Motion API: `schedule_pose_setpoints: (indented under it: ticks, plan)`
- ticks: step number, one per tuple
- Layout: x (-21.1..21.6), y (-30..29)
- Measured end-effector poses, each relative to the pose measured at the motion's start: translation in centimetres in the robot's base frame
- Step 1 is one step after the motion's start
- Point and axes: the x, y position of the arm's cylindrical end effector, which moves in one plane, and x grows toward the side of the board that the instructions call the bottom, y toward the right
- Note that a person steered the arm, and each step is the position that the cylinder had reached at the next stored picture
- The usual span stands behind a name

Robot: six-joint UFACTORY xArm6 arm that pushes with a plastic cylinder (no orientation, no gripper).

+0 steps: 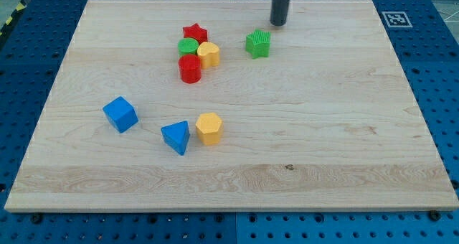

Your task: Push the blue cube to the red circle

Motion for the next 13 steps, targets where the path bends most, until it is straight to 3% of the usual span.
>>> schedule_pose_setpoints:
  ticks: [2,3,4,6,7,8,10,11,12,13]
  plan:
    - [3.1,3.3]
    - [7.3,4.1]
    - [13.3,4.0]
    - [29.7,0.8]
    - [35.4,-3.7]
    - [35.4,-6.6]
    - [34.4,-18.7]
    - [29.4,-22.8]
    - [27.8,-26.6]
    - [29.1,-27.8]
